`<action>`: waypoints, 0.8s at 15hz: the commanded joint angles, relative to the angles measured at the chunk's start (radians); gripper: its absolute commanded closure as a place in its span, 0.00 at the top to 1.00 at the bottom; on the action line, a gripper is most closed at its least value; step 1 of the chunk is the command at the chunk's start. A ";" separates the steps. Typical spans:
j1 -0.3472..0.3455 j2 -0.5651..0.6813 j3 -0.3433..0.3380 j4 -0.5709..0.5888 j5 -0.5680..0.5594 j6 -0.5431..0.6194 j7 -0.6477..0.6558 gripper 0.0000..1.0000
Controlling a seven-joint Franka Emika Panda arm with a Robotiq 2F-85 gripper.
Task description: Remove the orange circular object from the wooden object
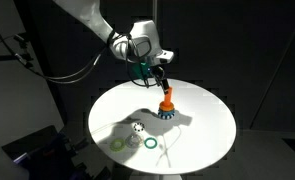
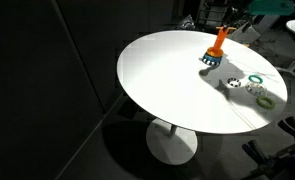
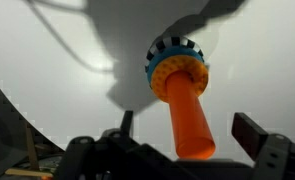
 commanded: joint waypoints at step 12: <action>0.012 0.140 -0.003 -0.005 0.031 0.171 0.071 1.00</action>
